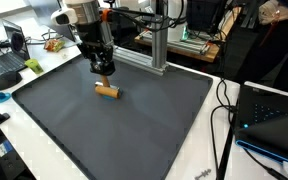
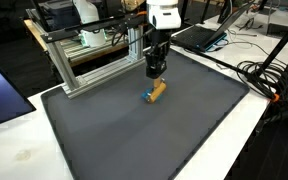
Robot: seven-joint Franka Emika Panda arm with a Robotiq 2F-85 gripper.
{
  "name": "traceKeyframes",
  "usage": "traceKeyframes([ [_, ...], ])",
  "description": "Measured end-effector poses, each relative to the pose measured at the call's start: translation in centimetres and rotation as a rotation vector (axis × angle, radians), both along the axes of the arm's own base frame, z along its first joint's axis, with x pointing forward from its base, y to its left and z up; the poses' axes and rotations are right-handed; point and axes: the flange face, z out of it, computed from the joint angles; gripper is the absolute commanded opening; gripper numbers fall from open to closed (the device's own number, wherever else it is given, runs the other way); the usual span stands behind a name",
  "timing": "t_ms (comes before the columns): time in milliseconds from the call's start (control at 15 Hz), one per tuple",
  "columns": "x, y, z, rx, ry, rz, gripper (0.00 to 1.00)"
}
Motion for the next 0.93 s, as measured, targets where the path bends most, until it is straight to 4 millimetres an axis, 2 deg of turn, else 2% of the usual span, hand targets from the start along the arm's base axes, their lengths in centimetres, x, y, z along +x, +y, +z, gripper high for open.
traceKeyframes([
  [933,0.35,-0.48,0.02,0.006,0.062,-0.011,0.22],
])
